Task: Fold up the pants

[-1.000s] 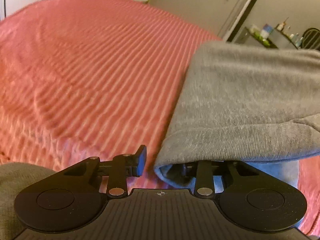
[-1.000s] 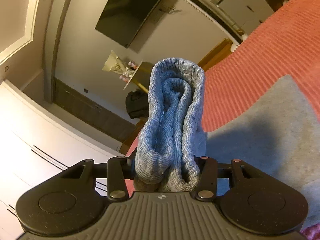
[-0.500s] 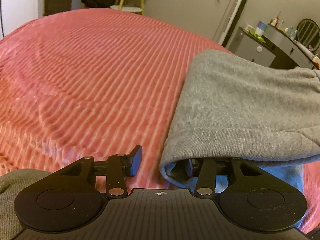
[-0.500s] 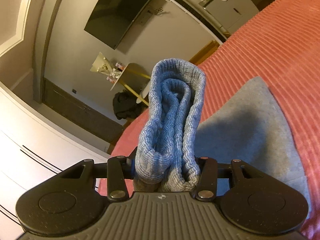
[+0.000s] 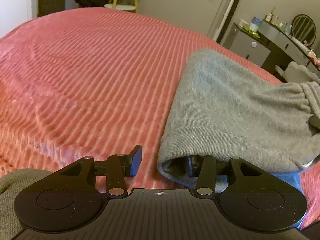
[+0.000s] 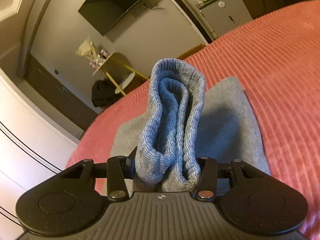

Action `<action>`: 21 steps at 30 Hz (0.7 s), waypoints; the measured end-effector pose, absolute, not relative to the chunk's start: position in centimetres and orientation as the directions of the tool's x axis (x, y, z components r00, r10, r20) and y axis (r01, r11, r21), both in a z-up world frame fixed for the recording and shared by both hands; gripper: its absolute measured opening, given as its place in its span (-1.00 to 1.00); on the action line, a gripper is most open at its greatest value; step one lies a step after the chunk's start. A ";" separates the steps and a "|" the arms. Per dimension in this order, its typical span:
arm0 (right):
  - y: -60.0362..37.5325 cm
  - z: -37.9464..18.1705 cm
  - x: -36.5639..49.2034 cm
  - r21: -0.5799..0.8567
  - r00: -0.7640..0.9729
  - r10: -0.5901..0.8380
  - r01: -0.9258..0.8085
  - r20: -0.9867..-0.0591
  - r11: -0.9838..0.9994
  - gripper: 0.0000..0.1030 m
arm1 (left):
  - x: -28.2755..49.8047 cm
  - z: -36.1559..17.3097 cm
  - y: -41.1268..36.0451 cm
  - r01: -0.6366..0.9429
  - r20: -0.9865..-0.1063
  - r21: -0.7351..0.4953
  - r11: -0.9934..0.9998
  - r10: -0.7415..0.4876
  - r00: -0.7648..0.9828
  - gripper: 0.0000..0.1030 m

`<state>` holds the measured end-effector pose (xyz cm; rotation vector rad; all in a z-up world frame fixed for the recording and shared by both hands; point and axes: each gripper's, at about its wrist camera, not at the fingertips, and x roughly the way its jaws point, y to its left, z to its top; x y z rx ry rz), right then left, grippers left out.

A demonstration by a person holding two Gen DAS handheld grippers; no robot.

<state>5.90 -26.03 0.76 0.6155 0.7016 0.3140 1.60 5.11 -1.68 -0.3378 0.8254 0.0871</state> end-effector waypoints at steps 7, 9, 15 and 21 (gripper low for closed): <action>-27.0 -1.1 5.6 0.601 0.708 0.419 0.009 -0.569 0.799 0.13 | 0.0 0.0 7.0 -0.180 -0.714 -0.363 0.914 -0.148 0.684 -0.03; -27.6 -1.4 5.0 0.556 0.739 0.325 0.080 -0.589 0.827 0.25 | -0.5 0.6 7.5 -0.165 -0.707 -0.386 0.908 -0.177 0.685 0.00; -28.7 0.7 2.3 0.505 0.871 0.219 0.039 -0.440 0.862 0.12 | -0.6 4.1 8.4 -0.163 -0.606 -0.352 0.922 -0.092 0.790 0.35; -24.5 -0.2 3.8 0.440 0.776 0.389 -0.161 -0.497 0.883 -0.31 | 3.9 2.6 6.1 -0.038 -0.636 -0.344 0.938 -0.203 0.745 0.43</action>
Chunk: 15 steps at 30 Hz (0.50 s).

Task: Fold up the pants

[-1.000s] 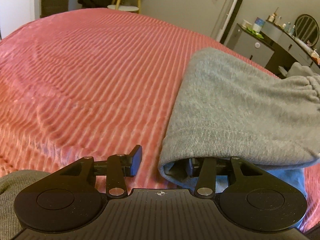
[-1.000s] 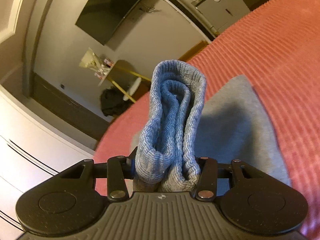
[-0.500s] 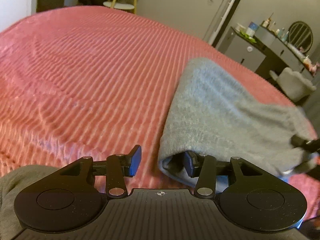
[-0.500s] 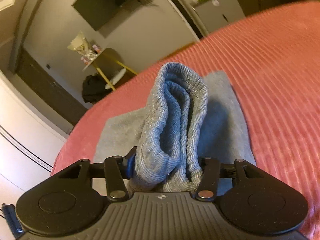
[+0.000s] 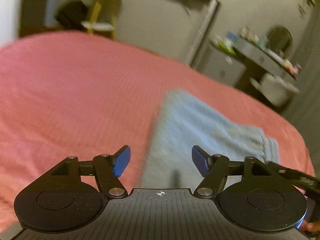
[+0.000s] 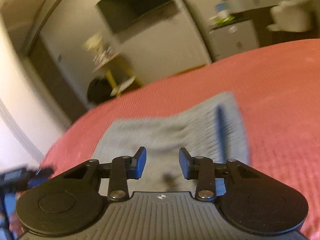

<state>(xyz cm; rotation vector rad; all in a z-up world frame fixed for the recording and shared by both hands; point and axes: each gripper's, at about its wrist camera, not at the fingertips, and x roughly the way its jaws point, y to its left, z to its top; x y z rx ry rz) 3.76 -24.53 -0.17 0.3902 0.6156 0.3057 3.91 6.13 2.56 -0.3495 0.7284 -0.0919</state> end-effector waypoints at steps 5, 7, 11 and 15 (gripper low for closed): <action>-22.5 -1.6 5.4 0.329 0.694 0.340 -0.155 -0.634 0.931 -0.34 | 6.4 -2.5 3.0 -0.025 -0.748 -0.208 0.978 -0.142 0.648 0.46; -22.9 -1.4 5.4 0.351 0.699 0.352 -0.152 -0.622 0.924 -0.34 | 6.4 -2.6 2.8 -0.030 -0.743 -0.160 0.987 -0.100 0.661 0.58; -24.0 -1.7 5.2 0.407 0.702 0.374 -0.129 -0.607 0.904 -0.34 | 6.6 -2.8 5.2 -0.121 -0.734 -0.266 0.956 -0.120 0.668 0.58; -24.6 -1.4 5.2 0.435 0.706 0.383 -0.117 -0.595 0.893 -0.33 | 6.4 -3.1 7.4 -0.187 -0.725 -0.420 0.888 -0.204 0.658 0.50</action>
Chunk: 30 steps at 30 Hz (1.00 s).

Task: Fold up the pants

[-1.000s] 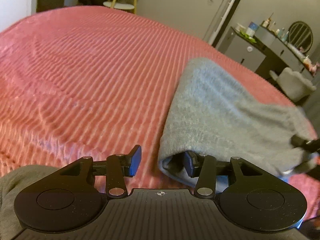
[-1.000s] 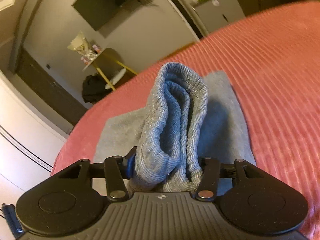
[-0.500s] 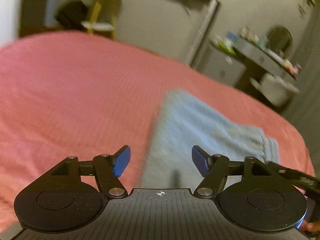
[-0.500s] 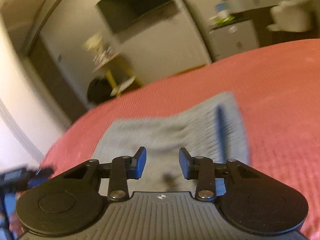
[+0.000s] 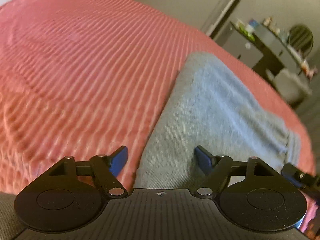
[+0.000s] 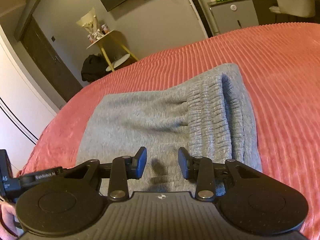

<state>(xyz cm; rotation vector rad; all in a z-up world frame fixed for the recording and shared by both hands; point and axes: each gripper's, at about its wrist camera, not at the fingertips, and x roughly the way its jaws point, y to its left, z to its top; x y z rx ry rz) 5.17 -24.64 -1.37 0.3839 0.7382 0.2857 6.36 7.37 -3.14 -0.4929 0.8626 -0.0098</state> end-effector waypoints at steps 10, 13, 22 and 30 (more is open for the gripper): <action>-27.8 0.7 2.6 0.432 0.819 0.235 0.018 -0.524 0.902 0.61 | 5.7 -2.2 7.1 -0.130 -0.685 -0.423 0.897 -0.222 0.694 0.48; -28.0 -0.4 3.9 0.445 0.772 0.239 0.063 -0.589 0.893 0.61 | 6.0 -2.7 6.7 -0.105 -0.697 -0.417 0.903 -0.244 0.674 0.48; -30.9 -3.1 3.6 0.676 0.671 0.409 0.191 -0.619 0.711 0.62 | 6.1 -3.7 7.4 -0.134 -0.704 -0.457 0.880 -0.265 0.659 0.49; -32.9 -4.7 3.1 0.746 0.675 0.417 0.308 -0.609 0.591 0.62 | 5.9 -3.7 7.5 -0.146 -0.702 -0.471 0.870 -0.269 0.660 0.49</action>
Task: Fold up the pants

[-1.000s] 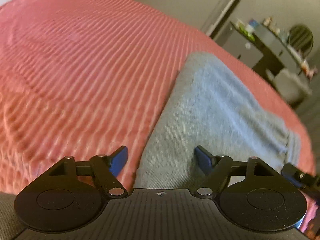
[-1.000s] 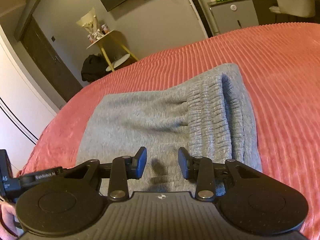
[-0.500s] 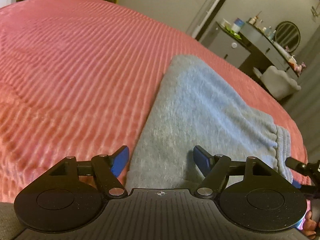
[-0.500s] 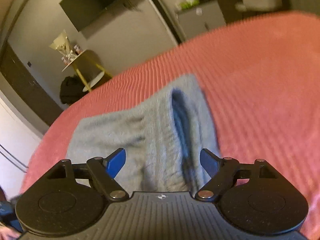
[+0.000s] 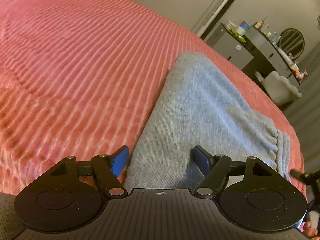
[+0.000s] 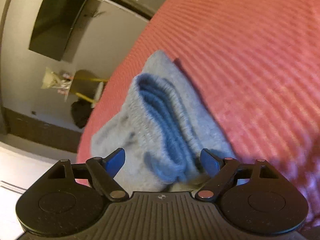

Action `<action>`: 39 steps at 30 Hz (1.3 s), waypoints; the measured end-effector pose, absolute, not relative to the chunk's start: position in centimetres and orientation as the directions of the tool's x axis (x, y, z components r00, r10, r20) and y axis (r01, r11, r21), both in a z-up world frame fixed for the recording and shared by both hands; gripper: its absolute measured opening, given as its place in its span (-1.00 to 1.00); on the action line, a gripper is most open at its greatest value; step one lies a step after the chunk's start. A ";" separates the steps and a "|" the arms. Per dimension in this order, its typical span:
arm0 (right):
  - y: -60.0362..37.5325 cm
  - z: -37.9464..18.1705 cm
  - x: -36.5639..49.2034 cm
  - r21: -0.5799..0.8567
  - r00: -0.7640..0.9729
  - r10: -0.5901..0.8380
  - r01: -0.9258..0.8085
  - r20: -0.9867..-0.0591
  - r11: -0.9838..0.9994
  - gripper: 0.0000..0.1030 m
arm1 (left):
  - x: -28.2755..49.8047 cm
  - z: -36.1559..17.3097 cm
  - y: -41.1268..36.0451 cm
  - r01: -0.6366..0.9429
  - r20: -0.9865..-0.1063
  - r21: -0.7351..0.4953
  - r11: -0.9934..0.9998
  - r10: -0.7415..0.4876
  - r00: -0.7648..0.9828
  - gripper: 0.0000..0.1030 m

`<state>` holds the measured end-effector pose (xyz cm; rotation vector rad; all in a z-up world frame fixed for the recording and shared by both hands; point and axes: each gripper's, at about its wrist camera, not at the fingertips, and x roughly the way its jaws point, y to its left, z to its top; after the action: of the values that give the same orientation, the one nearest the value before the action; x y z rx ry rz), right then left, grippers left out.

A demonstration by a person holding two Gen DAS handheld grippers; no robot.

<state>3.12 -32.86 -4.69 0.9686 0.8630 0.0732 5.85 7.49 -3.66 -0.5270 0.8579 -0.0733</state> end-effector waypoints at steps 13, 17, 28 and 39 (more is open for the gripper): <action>-32.8 -5.7 5.3 0.804 0.697 0.498 0.195 -0.516 0.561 -0.24 | 5.4 -3.2 6.4 -0.114 -0.695 -0.432 0.895 -0.250 0.674 0.51; -32.3 -4.3 4.8 0.784 0.720 0.487 0.126 -0.493 0.608 -0.17 | 5.4 -3.3 6.3 -0.114 -0.698 -0.431 0.895 -0.251 0.671 0.51; -30.9 -3.0 5.7 0.687 0.720 0.437 0.076 -0.539 0.722 -0.23 | 5.2 -2.4 6.1 -0.124 -0.667 -0.355 0.927 -0.158 0.728 0.43; -32.1 -2.7 8.3 0.519 0.670 0.289 0.167 -0.684 0.838 0.89 | 8.5 -3.0 6.2 -0.041 -0.694 -0.409 0.912 -0.282 0.662 0.53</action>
<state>8.28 -32.14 -2.72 0.5900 0.8470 0.0733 8.47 6.23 -2.96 -0.4134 0.8422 -0.1405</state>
